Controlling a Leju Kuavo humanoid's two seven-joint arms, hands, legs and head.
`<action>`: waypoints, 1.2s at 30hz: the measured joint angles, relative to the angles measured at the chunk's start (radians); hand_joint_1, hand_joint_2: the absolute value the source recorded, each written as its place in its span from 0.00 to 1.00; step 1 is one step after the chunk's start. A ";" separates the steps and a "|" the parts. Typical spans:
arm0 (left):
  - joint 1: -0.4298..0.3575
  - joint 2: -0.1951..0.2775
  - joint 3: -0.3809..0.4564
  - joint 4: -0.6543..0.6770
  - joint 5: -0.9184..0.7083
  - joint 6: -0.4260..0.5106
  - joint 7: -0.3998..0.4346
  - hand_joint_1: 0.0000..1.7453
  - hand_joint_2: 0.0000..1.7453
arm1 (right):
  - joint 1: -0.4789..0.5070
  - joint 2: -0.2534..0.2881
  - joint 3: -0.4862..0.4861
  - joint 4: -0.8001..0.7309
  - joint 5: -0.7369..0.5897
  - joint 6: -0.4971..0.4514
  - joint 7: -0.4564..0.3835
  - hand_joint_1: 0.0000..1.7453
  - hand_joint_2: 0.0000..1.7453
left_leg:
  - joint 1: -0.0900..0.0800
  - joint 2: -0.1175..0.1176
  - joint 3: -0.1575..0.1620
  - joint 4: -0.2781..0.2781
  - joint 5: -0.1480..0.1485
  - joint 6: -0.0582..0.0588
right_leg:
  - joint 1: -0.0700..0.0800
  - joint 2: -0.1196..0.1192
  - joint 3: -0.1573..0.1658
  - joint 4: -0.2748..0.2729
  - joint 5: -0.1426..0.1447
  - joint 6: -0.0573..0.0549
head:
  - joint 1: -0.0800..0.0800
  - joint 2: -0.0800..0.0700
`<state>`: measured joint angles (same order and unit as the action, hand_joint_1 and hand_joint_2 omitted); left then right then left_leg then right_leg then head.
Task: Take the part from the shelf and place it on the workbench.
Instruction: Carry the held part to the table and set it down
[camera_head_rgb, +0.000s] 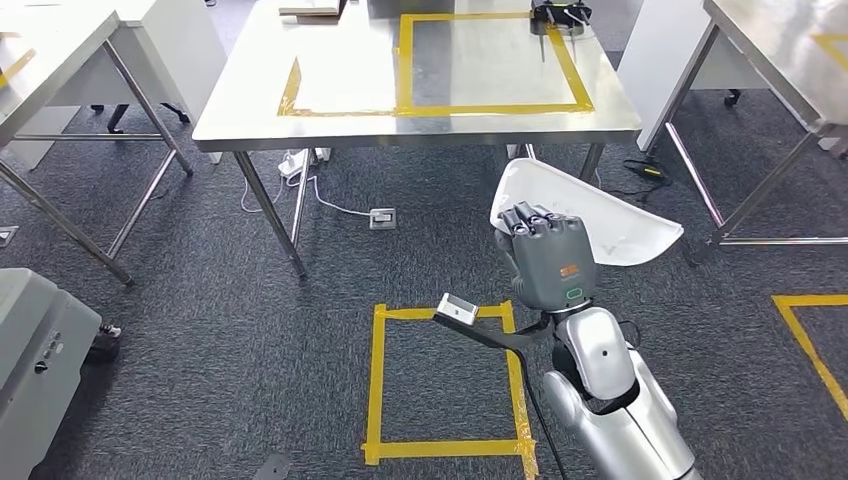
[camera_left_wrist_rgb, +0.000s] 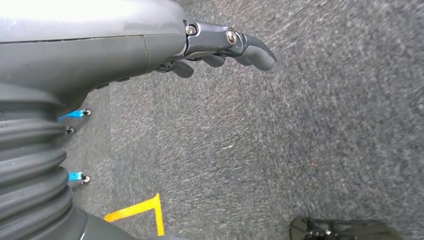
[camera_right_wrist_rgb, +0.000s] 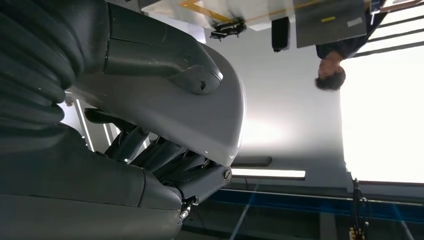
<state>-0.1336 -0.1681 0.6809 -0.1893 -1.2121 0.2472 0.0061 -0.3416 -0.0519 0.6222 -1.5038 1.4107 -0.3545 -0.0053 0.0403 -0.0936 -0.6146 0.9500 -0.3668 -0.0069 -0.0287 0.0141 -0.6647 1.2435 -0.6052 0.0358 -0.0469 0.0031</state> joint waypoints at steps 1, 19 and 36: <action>0.001 0.000 0.000 0.000 0.000 0.000 0.000 0.00 1.00 | 0.002 -0.001 0.000 0.000 0.002 0.000 0.001 0.96 1.00 | 0.005 -0.007 -0.007 0.009 -0.002 -0.007 | -0.007 0.001 0.016 -0.029 0.022 0.007 | 0.000 0.000; -0.004 0.004 0.001 0.000 -0.001 0.002 -0.002 0.00 1.00 | 0.010 0.000 0.000 0.002 -0.017 -0.009 -0.013 0.96 1.00 | -0.022 0.100 -0.053 0.168 -0.092 -0.021 | 0.015 -0.054 0.093 -0.187 0.097 -0.053 | -0.001 0.000; -0.003 0.001 0.001 0.000 -0.002 0.002 -0.001 0.00 1.00 | 0.009 -0.001 0.000 0.002 -0.018 -0.012 -0.013 0.96 1.00 | -0.032 0.100 -0.014 0.098 -0.078 0.000 | 0.020 -0.058 0.107 -0.217 0.110 -0.029 | 0.000 0.000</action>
<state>-0.1363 -0.1671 0.6821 -0.1892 -1.2139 0.2487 0.0054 -0.3324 -0.0528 0.6222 -1.5022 1.3931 -0.3666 -0.0186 0.0079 0.0062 -0.6281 1.0480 -0.4444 -0.0068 -0.0087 -0.0443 -0.5578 1.0267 -0.4949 0.0066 -0.0465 0.0031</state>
